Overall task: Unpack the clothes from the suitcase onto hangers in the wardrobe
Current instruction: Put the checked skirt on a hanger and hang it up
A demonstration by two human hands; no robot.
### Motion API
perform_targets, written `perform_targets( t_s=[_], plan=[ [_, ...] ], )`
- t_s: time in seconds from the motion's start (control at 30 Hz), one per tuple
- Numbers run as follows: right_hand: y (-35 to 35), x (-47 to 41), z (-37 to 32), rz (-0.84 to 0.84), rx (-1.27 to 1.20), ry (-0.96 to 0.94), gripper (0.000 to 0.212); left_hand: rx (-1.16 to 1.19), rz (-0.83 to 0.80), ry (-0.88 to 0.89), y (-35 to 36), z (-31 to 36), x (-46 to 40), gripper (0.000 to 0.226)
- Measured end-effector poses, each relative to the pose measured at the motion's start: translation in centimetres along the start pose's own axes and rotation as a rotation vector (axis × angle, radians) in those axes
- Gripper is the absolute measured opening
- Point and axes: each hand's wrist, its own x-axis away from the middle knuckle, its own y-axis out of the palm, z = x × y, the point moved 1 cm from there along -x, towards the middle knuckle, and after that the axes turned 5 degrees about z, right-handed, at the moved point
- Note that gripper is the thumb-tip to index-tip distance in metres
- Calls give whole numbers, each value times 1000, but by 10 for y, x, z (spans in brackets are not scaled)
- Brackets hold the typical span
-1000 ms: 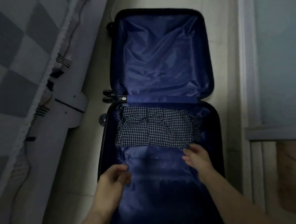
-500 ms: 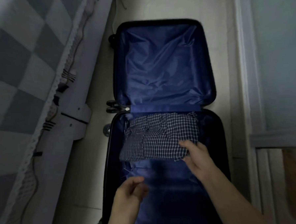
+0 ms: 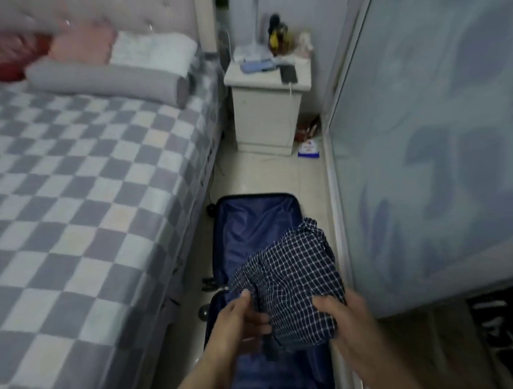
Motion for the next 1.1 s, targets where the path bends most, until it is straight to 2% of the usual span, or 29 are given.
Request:
perform_targets(
  t_s=[0.07, 0.3, 0.4, 0.53, 0.63, 0.7, 0.77, 0.83, 0.9, 0.97, 1.03, 1.1],
  plan=[
    [6, 30, -38, -36, -21, -58, 5, 15, -49, -6, 8, 31, 32, 42],
    [21, 140, -173, -147, 2, -353, 29, 48, -249, 178, 26, 142, 171, 55],
    [19, 167, -210, -185, 41, -455, 35, 57, -361, 227, 31, 167, 205, 65],
    [15, 189, -238, -233, 90, -560, 37, 3, -381, 314, 34, 186, 243, 68],
    [14, 200, -245, -310, 173, -631, 35, 59, -442, 270, 32, 194, 255, 84],
    [10, 206, -247, -360, 288, -681, 23, 192, -505, 172, 26, 204, 257, 88],
    [6, 210, -245, -426, 493, -726, 21, 259, -567, 112, 19, 214, 260, 80],
    [2, 210, -237, -509, 735, -756, 27, 181, -505, 147, 17, 215, 262, 47],
    [-3, 207, -229, -563, 910, -774, 32, 100, -437, 238, 18, 212, 263, 27],
    [-11, 200, -226, -577, 1036, -740, 37, 84, -330, 438, 21, 209, 261, 21],
    [-20, 193, -228, -509, 1068, -745, 34, 45, -236, 640, 20, 205, 261, 25],
    [-28, 185, -237, -251, 896, -736, 25, -24, -209, 777, 18, 204, 260, 17]
  ],
)
